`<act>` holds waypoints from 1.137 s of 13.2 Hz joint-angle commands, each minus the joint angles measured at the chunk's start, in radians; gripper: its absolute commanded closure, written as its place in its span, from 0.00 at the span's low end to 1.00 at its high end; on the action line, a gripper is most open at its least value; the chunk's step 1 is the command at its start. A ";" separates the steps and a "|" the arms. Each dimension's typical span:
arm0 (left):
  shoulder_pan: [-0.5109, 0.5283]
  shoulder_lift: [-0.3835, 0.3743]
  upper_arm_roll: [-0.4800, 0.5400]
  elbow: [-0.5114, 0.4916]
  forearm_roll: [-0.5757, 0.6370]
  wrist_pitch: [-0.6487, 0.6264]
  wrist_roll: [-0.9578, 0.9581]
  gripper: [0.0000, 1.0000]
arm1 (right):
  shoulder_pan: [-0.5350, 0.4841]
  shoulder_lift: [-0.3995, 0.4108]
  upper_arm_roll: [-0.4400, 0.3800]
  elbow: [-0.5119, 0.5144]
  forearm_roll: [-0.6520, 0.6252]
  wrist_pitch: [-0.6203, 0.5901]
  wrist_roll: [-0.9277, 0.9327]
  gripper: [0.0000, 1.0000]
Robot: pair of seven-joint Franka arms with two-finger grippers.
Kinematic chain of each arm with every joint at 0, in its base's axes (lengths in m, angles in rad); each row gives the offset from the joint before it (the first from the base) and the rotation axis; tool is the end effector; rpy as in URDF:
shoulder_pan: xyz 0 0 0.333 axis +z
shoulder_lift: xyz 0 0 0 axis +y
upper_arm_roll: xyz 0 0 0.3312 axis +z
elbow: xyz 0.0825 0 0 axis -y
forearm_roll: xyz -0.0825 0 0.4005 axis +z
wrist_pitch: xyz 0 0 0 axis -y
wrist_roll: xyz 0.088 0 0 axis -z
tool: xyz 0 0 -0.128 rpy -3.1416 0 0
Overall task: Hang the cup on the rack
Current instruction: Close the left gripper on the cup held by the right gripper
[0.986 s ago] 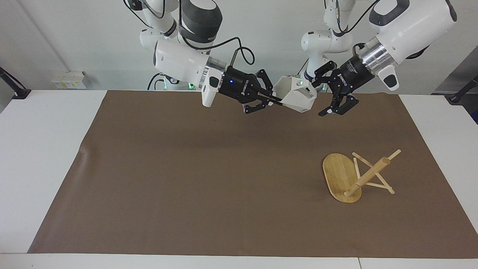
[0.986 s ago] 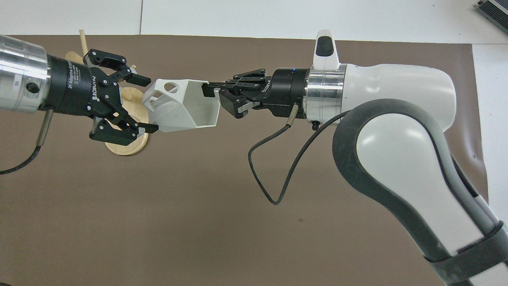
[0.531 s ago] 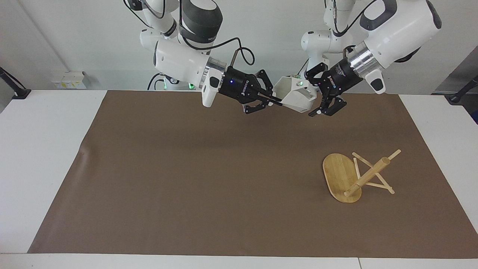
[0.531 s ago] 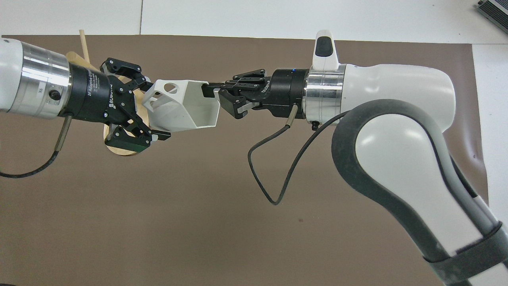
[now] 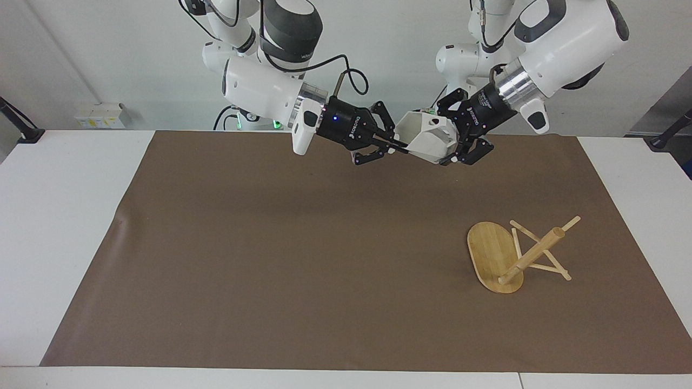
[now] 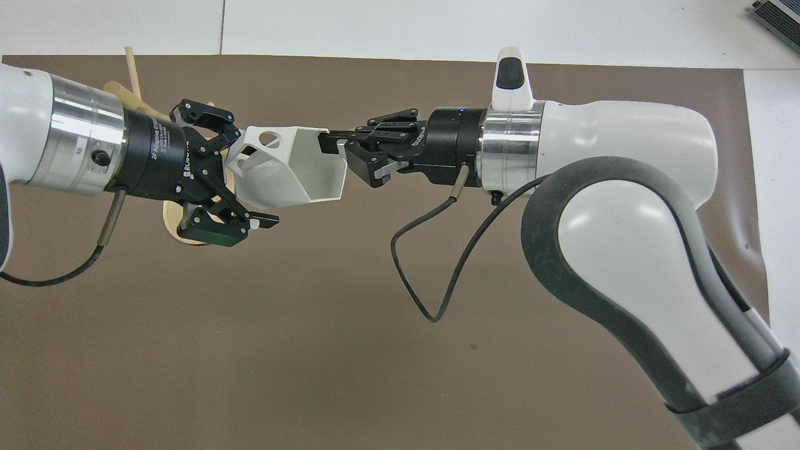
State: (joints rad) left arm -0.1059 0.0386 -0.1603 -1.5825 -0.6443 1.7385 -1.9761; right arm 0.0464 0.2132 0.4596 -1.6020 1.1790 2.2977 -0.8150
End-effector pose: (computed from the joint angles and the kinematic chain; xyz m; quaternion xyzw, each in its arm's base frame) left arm 0.5644 -0.2214 0.6292 0.5947 0.7364 -0.2618 0.1883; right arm 0.6076 0.3413 0.5893 -0.7796 -0.2673 -0.2768 0.4941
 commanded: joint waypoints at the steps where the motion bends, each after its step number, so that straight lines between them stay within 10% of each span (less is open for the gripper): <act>1: -0.015 -0.031 0.007 -0.042 -0.008 0.023 -0.013 0.72 | -0.010 -0.003 0.010 0.002 -0.018 -0.001 0.030 1.00; 3: -0.012 -0.031 0.007 -0.042 -0.006 0.021 -0.012 1.00 | -0.010 -0.003 0.010 0.002 -0.018 0.000 0.030 1.00; 9: -0.005 -0.029 0.010 -0.037 -0.003 0.032 -0.013 1.00 | -0.010 -0.003 0.010 0.001 -0.018 0.000 0.051 1.00; 12: -0.001 -0.029 0.010 -0.034 0.000 0.033 -0.012 1.00 | -0.008 -0.005 0.010 0.001 -0.030 0.000 0.118 0.48; 13: -0.001 -0.029 0.012 -0.034 0.002 0.033 -0.013 1.00 | -0.008 -0.005 0.010 0.001 -0.032 0.000 0.147 0.15; 15: -0.001 -0.029 0.012 -0.034 0.002 0.033 -0.013 1.00 | -0.008 -0.006 0.010 0.002 -0.045 0.003 0.158 0.00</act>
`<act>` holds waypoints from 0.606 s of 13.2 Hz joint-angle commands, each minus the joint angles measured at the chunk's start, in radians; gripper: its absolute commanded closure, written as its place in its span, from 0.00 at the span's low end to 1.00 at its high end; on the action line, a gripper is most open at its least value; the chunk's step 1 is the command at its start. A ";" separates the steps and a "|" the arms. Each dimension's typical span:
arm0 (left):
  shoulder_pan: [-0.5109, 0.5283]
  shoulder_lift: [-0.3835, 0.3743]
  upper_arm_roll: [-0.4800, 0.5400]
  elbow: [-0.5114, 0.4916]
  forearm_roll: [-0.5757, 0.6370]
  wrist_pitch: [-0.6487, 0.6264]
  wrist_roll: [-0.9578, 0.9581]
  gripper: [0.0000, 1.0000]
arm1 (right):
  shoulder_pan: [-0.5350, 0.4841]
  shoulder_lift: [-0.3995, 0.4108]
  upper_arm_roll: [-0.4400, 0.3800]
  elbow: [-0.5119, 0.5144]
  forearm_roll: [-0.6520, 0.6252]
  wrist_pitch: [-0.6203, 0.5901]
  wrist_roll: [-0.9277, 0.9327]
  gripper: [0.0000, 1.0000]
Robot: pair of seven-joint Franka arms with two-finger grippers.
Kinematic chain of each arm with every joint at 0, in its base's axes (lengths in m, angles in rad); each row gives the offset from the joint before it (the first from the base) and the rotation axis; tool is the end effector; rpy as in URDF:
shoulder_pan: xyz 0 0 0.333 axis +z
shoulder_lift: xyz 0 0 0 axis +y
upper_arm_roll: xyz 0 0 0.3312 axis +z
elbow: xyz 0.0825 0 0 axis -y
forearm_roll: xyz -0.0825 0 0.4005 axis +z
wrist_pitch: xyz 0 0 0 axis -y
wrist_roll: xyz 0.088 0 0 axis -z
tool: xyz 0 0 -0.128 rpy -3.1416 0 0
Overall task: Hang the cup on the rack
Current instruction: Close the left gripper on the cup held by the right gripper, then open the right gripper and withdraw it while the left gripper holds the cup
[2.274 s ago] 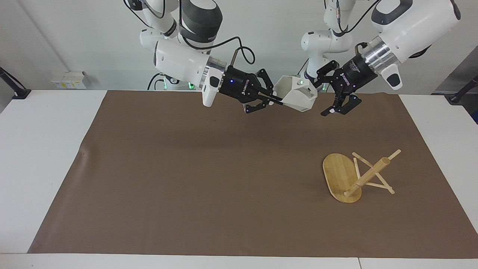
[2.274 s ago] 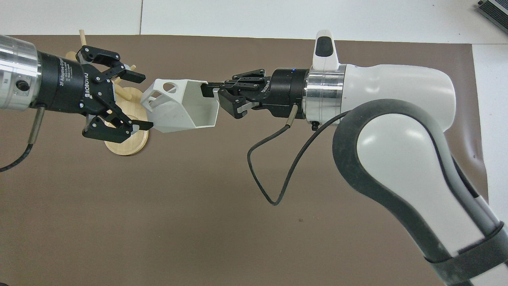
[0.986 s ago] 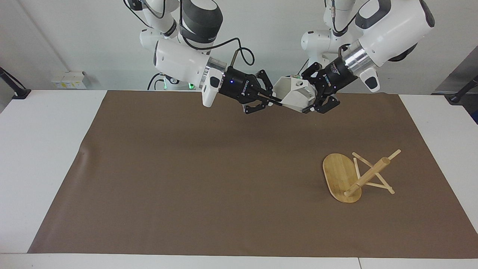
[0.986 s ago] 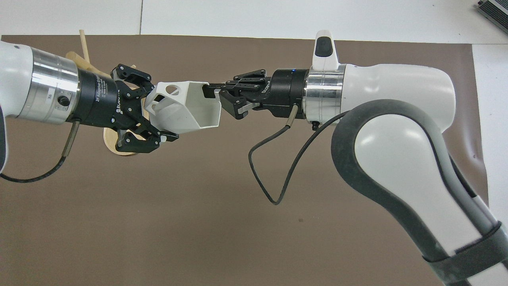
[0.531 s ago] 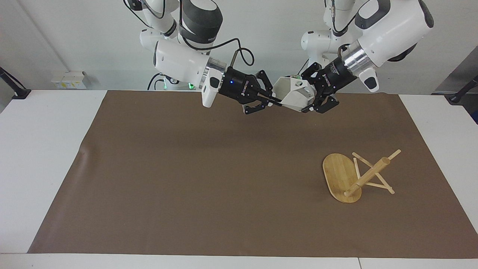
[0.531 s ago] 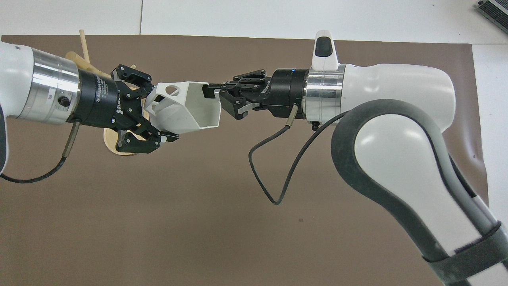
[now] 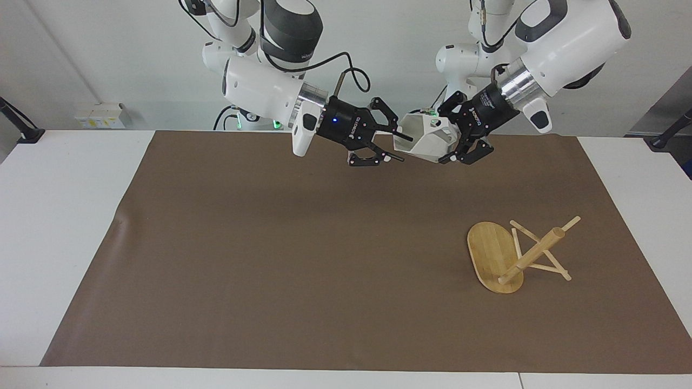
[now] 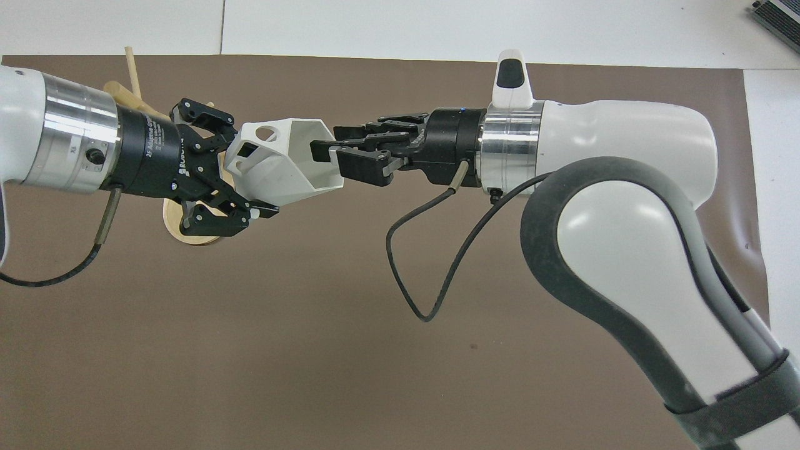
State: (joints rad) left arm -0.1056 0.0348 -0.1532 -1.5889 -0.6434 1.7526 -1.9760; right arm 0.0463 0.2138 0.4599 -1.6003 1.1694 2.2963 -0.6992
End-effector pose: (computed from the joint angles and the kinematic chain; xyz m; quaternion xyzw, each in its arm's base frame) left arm 0.5665 -0.2165 0.6293 0.5900 0.7402 -0.2577 0.1937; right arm 0.6077 0.3414 0.5895 -0.7946 -0.2253 -0.2481 0.5063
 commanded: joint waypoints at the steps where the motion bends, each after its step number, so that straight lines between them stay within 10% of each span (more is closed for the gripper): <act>1: -0.002 -0.026 0.004 -0.028 0.002 0.019 -0.014 1.00 | -0.008 -0.007 0.009 0.000 -0.046 0.005 0.043 0.00; 8: 0.004 -0.038 0.012 -0.065 0.019 0.054 -0.058 1.00 | -0.025 -0.008 -0.053 -0.006 -0.268 0.008 0.047 0.00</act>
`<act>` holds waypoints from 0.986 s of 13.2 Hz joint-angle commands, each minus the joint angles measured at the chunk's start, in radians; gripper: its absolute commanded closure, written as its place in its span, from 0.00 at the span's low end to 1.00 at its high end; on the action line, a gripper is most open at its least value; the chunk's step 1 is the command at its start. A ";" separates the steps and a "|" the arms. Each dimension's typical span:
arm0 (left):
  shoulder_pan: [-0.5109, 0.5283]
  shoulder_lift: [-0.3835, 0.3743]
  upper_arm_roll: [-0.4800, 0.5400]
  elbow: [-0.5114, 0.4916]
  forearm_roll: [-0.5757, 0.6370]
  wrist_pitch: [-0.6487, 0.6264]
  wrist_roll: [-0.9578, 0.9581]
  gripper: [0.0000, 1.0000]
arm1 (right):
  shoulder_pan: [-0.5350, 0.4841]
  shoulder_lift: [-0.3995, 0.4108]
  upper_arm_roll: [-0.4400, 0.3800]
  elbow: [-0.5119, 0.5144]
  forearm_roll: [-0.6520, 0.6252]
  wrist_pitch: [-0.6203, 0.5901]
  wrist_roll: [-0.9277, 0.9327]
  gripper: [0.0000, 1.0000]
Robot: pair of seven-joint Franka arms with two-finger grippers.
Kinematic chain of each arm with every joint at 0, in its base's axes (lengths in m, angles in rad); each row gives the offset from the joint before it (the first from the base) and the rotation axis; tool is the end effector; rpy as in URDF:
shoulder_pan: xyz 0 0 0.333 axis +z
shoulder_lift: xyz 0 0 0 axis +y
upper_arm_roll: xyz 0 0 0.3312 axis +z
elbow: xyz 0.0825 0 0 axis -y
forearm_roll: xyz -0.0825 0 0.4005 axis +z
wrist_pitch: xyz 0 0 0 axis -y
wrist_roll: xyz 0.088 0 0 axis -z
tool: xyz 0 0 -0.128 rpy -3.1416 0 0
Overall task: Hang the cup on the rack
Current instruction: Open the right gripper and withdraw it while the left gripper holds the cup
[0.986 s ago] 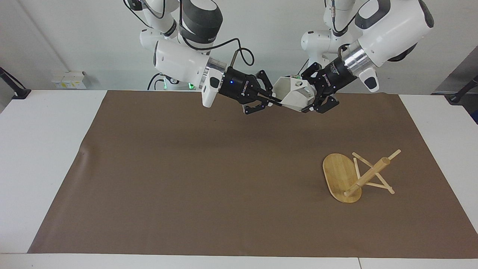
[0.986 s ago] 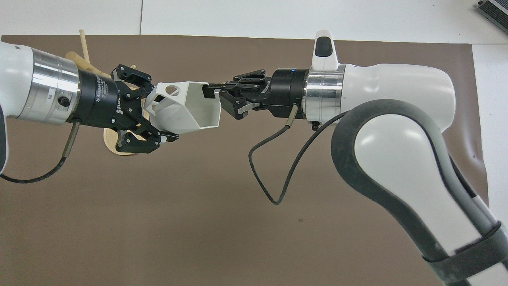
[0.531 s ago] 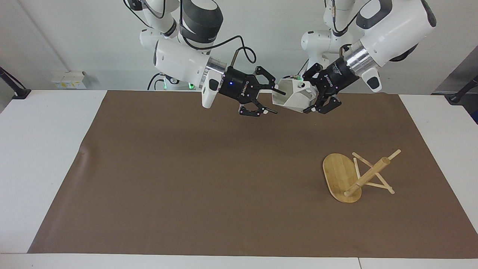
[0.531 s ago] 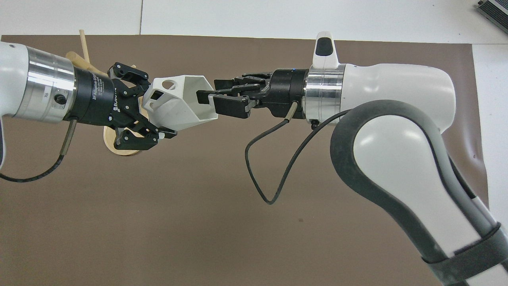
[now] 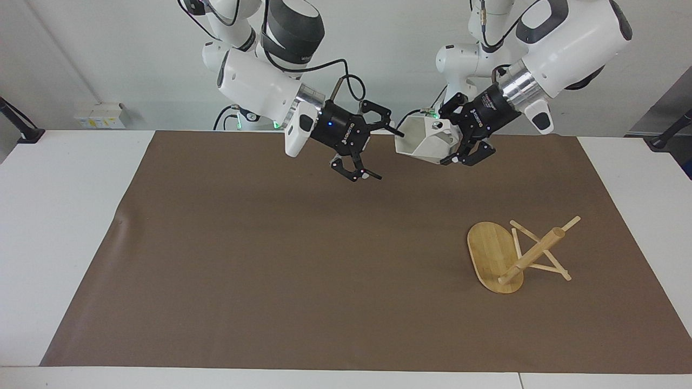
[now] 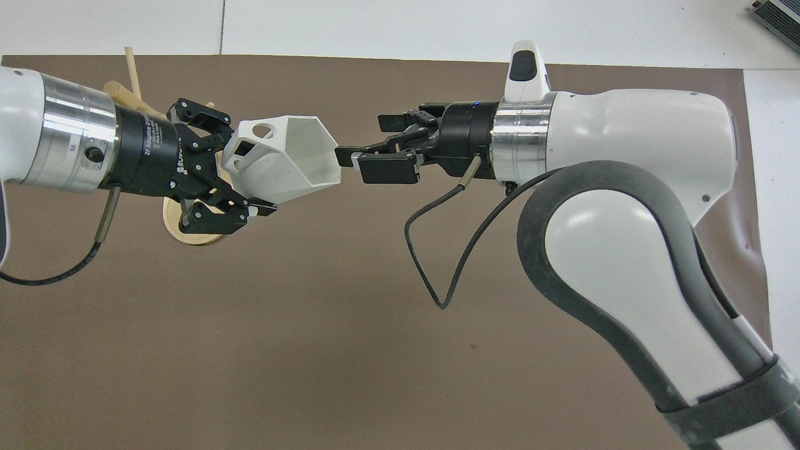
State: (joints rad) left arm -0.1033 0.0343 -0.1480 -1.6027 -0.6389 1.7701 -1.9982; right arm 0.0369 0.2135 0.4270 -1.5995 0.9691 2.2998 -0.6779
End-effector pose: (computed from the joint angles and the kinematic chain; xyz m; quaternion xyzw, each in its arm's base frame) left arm 0.5698 -0.2112 0.6236 0.5759 0.7523 -0.2557 0.1924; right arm 0.6217 0.3140 0.5815 -0.8266 -0.2615 -0.2605 0.4249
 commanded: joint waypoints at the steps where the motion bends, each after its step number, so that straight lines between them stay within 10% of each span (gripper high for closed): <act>1: 0.010 -0.048 0.007 -0.080 0.030 0.072 -0.072 1.00 | -0.017 -0.008 -0.043 -0.010 -0.125 0.003 0.026 0.00; 13: 0.069 -0.171 0.007 -0.416 0.094 0.462 -0.398 1.00 | -0.018 -0.034 -0.333 -0.050 -0.768 -0.204 0.303 0.00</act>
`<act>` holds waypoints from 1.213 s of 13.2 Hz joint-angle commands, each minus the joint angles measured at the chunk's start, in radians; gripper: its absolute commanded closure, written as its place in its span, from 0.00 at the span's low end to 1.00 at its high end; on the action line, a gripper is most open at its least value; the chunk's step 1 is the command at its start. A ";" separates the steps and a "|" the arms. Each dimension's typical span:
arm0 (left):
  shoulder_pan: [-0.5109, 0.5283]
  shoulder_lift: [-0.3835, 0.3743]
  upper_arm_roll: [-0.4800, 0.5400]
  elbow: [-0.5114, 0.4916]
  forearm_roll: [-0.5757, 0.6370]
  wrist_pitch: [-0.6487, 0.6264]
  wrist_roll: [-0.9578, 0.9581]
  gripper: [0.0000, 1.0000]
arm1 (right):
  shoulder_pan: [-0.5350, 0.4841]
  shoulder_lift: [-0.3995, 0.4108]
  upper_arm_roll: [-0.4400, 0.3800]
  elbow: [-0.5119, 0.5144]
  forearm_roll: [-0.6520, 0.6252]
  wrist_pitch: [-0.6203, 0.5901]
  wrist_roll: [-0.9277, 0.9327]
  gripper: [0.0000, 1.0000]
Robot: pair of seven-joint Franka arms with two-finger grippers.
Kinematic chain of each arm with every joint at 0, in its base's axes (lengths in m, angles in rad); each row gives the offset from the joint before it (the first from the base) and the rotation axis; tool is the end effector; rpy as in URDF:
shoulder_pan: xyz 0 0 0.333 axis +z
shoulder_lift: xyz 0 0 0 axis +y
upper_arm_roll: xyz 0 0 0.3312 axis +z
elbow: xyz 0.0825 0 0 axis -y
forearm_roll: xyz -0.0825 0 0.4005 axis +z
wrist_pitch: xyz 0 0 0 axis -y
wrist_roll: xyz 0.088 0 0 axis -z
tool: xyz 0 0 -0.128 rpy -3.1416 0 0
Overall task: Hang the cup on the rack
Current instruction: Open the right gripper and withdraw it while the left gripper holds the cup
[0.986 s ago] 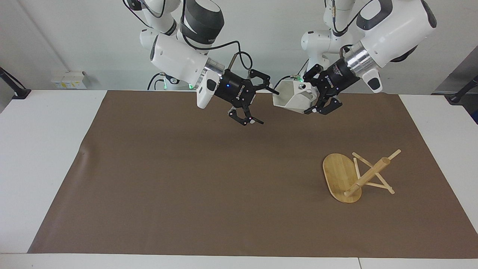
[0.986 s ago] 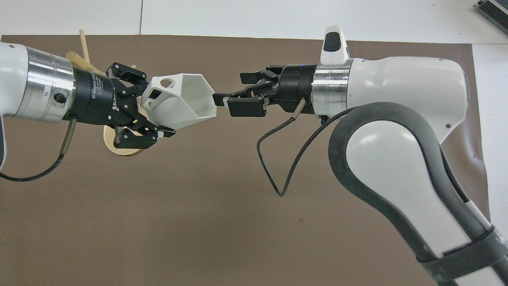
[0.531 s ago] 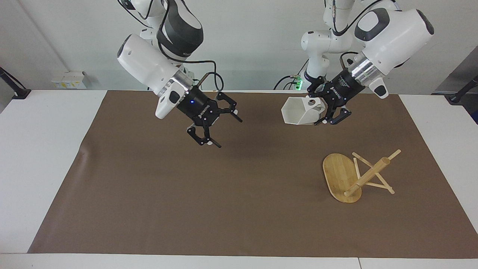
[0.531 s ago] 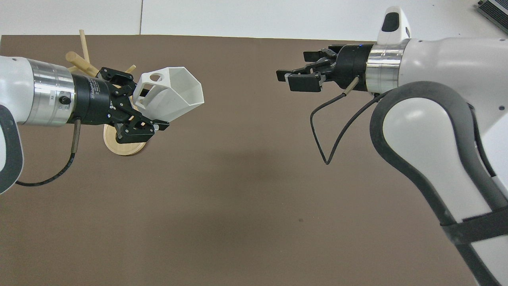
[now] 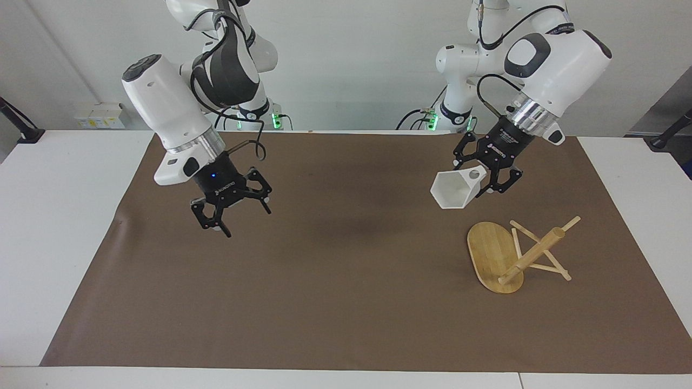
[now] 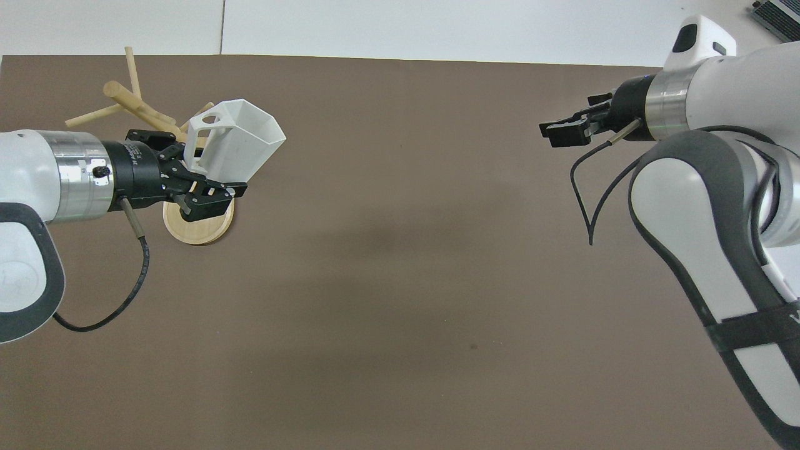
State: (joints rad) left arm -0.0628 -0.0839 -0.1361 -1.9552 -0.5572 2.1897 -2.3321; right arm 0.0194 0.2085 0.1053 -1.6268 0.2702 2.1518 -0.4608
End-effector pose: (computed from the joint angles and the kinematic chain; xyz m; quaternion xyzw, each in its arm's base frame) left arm 0.5701 -0.1458 0.5431 0.3529 0.8911 -0.1839 0.2182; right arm 0.6747 0.0946 0.5237 -0.9521 -0.2264 -0.1763 0.1053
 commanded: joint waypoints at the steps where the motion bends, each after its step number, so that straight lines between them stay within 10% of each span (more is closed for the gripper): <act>1: 0.029 -0.056 -0.005 -0.080 0.013 0.060 -0.070 1.00 | -0.001 -0.032 -0.028 -0.021 -0.087 -0.097 0.135 0.00; 16: 0.012 0.049 -0.010 -0.192 0.013 0.403 -0.184 1.00 | -0.033 -0.172 -0.174 0.033 -0.151 -0.496 0.364 0.00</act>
State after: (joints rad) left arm -0.0384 -0.0487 -0.1482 -2.1413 -0.5569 2.5410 -2.4859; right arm -0.0072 0.0647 -0.0634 -1.5911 0.1247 1.6878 -0.1309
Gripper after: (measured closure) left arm 0.251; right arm 0.000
